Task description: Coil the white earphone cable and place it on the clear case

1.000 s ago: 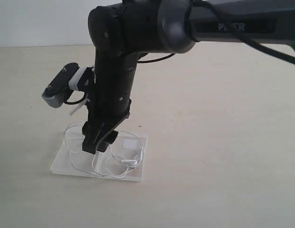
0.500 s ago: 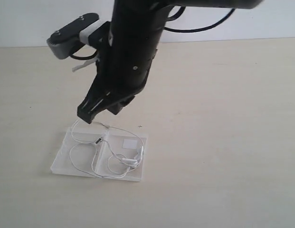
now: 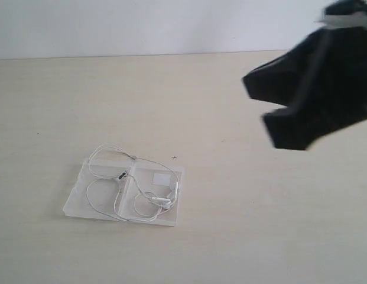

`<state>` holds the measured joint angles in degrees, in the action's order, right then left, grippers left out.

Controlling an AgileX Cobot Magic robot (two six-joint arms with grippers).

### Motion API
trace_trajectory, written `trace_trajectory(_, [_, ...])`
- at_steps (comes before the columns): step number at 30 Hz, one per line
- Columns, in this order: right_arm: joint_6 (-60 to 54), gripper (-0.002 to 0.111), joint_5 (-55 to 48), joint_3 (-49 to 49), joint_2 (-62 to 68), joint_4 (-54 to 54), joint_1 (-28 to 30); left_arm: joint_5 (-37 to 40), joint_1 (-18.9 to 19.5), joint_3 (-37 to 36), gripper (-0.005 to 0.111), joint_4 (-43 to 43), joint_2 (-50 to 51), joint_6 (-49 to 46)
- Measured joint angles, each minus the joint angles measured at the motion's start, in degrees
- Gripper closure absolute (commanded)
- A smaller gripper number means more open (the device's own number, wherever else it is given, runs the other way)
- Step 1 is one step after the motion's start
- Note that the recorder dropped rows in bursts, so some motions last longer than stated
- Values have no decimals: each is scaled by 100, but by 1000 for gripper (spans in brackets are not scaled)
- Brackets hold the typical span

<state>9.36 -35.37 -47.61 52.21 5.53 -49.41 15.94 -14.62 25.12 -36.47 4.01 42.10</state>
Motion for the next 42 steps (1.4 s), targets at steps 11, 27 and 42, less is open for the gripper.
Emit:
trace_trajectory(11, [-86, 108, 510, 1314, -2286, 191, 0, 1479, 0, -133, 107, 1872, -379, -1021])
trace_trajectory(27, [-122, 108, 1205, 1838, -2668, 547, 0, 811, 0, -660, 107, 2897, -379, -2171])
trace_trajectory(42, [-130, 108, 1218, 1838, -2668, 450, 0, 807, 0, -660, 107, 2897, -379, -2180])
